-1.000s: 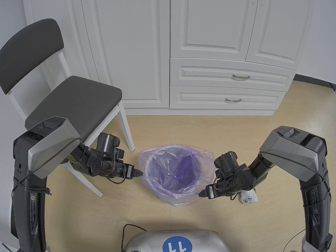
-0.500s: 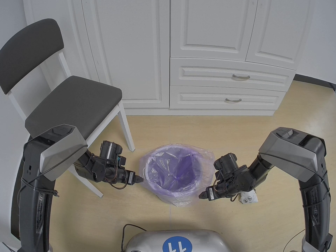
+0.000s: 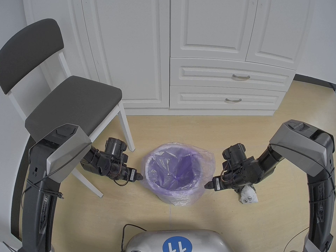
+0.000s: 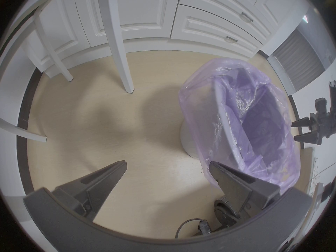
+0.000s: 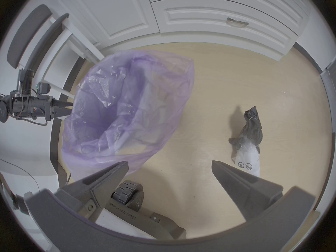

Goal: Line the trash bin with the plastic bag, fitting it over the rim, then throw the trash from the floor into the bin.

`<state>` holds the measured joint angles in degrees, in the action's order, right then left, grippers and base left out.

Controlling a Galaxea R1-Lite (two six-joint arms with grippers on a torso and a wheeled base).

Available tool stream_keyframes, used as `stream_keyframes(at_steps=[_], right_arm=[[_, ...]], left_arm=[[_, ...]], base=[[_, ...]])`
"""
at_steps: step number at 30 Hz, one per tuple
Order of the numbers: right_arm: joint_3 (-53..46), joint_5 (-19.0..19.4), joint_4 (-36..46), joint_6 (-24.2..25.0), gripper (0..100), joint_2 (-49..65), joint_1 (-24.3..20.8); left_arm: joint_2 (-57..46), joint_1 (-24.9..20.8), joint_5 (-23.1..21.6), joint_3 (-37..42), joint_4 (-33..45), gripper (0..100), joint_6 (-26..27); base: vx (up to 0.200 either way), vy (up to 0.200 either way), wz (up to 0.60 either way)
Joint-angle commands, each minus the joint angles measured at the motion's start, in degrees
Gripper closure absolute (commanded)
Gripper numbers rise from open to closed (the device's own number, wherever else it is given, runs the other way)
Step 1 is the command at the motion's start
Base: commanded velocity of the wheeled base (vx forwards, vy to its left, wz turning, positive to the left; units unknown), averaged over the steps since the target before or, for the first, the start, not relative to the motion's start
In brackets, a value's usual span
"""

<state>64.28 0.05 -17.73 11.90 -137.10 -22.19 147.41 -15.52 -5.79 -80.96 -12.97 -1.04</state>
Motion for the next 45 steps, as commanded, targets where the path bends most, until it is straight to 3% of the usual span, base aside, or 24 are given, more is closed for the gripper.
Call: stream_keyframes(at_steps=[1, 10, 18, 22, 31, 35, 38, 45], right_arm=[[0.8, 0.0, 0.0, 0.0, 0, 0.3, 1.2], [2.2, 0.0, 0.0, -0.5, 0, -0.7, 2.3], [4.7, 0.0, -3.4, 1.5, 0, -4.1, 2.3], [5.6, -0.1, -7.9, 4.4, 0, -6.3, 1.4], [7.3, -1.4, -7.7, 4.5, 0, -8.9, -0.3], [2.3, -0.3, -7.5, 4.4, 0, -0.3, 1.5], [-0.3, 2.8, -7.4, 3.8, 0, 5.1, 3.1], [2.0, 3.6, -6.3, 2.3, 0, 3.5, 6.8]], left_arm=[[3.6, 0.1, 1.6, -9.8, 7.0, 0, 0.1], [12.7, 0.4, 3.0, -29.4, 14.2, 0, 0.6], [16.0, 2.0, 5.8, -33.6, 14.6, 0, -0.9], [12.8, 3.1, 5.1, -28.7, 13.8, 0, -1.4], [5.3, 3.1, 3.7, -15.7, 5.6, 0, -1.1], [2.4, 3.0, 3.6, -11.3, 3.3, 0, -1.0], [1.3, 2.9, 3.6, -9.9, 2.1, 0, -0.9], [1.3, 2.9, 3.6, -7.1, -0.7, 0, -1.2]], base=[[0.0, 0.0, 0.0], [0.0, 0.0, 0.0], [0.0, 0.0, 0.0], [0.0, 0.0, 0.0], [0.0, 0.0, 0.0], [0.0, 0.0, 0.0], [0.0, 0.0, 0.0], [0.0, 0.0, 0.0]])
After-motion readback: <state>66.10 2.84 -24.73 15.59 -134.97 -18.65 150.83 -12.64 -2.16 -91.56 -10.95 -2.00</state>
